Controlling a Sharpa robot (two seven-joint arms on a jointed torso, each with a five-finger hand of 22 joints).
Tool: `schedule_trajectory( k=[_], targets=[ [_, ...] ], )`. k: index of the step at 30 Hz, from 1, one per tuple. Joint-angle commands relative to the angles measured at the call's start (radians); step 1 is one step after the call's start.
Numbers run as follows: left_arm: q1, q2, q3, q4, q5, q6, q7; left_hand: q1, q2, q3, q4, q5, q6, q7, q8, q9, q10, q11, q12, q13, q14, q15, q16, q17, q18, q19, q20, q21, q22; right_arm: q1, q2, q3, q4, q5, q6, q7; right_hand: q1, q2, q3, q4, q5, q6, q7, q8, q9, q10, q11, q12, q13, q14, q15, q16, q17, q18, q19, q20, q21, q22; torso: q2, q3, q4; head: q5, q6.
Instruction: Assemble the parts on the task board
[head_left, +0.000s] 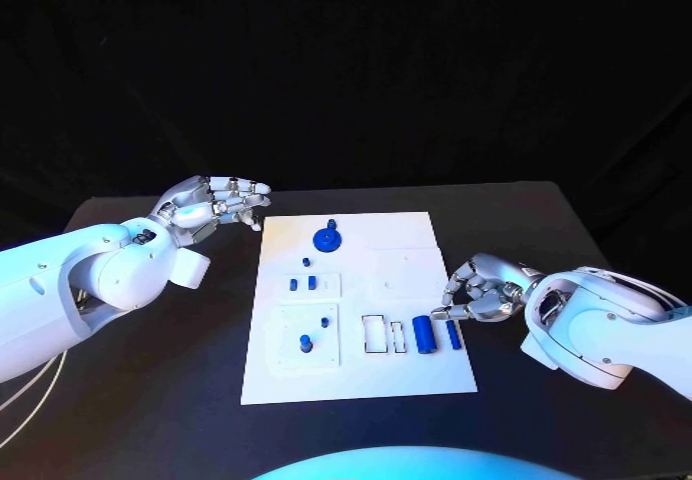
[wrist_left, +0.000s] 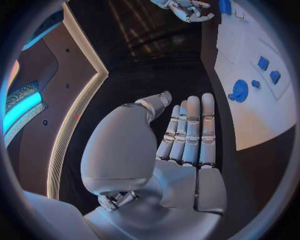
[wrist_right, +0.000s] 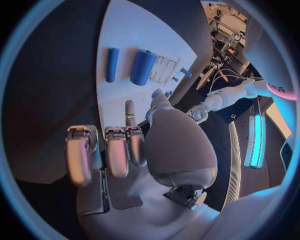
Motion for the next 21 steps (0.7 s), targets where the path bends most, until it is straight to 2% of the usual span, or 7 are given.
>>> schedule_trajectory(
  k=[1,5,10,16,21],
  targets=[
    [-0.001,-0.001,0.001,0.004,0.010,0.005,0.018,-0.010,0.004,-0.008,0.000,-0.001,-0.007,-0.003,0.004,-0.001,-0.006,-0.003,0.005,-0.001,-0.001,0.004,-0.005,-0.001,0.014,0.010,0.000,-0.006,-0.002,-0.013,0.008,-0.001,0.004,-0.073,0.020,-0.071,-0.020,0.000,-0.015,0.001,-0.003,0.000,-0.004,0.010,0.002,0.065,-0.004,0.004,0.197,0.081,-0.002,0.006,0.134,-0.012,0.095,-0.007,0.010,0.247,0.001,-0.0011,0.0005,0.000,-0.001],
    [-0.001,-0.002,0.001,0.005,0.010,0.006,0.017,-0.010,0.004,-0.008,0.000,-0.001,-0.007,-0.003,0.004,-0.001,-0.006,-0.003,0.005,-0.001,-0.001,0.004,-0.005,-0.001,0.014,0.010,0.000,-0.006,-0.002,-0.034,0.028,-0.001,0.004,-0.089,0.024,-0.079,-0.030,0.000,-0.022,0.001,-0.005,0.002,-0.004,0.013,0.003,0.065,-0.004,0.005,0.199,0.082,-0.002,0.008,0.141,-0.013,0.096,-0.007,0.016,0.249,0.001,-0.0001,-0.0003,0.002,-0.003],
    [-0.001,-0.003,0.001,0.004,0.010,0.008,0.015,-0.010,0.004,-0.008,0.000,-0.001,-0.007,-0.003,0.004,-0.001,-0.006,-0.003,0.005,-0.001,-0.001,0.004,-0.005,-0.001,0.014,0.010,0.000,-0.006,-0.002,-0.053,0.056,-0.002,-0.002,-0.107,0.025,-0.081,-0.036,0.000,-0.025,0.001,-0.005,0.003,-0.005,0.016,0.005,0.065,-0.005,0.005,0.199,0.082,-0.002,0.009,0.144,-0.013,0.096,-0.007,0.018,0.250,0.001,0.0011,0.0017,0.005,-0.004],
    [-0.002,-0.004,0.001,0.003,0.010,0.009,0.013,-0.010,0.004,-0.008,0.000,-0.001,-0.007,-0.003,0.004,-0.001,-0.006,-0.003,0.005,-0.001,-0.001,0.004,-0.005,-0.001,0.014,0.010,0.000,-0.006,-0.002,-0.073,0.078,-0.002,-0.023,-0.132,0.030,-0.087,-0.051,0.002,-0.031,0.002,-0.005,0.006,-0.007,0.021,0.006,0.066,-0.006,0.005,0.200,0.083,-0.003,0.011,0.148,-0.014,0.097,-0.008,0.023,0.251,0.000,-0.0011,0.0010,0.007,-0.005],
    [-0.002,-0.005,0.001,0.002,0.010,0.010,0.013,-0.010,0.004,-0.008,0.000,-0.001,-0.007,-0.003,0.004,-0.001,-0.006,-0.003,0.005,-0.001,-0.001,0.004,-0.005,-0.001,0.014,0.010,0.000,-0.006,-0.002,-0.082,0.092,-0.002,-0.035,-0.139,0.038,-0.091,-0.067,0.003,-0.036,0.002,-0.002,0.009,-0.008,0.025,0.008,0.065,-0.007,0.004,0.200,0.083,-0.004,0.011,0.151,-0.015,0.097,-0.008,0.026,0.252,0.000,-0.0008,0.0006,0.008,-0.007]
  ],
)
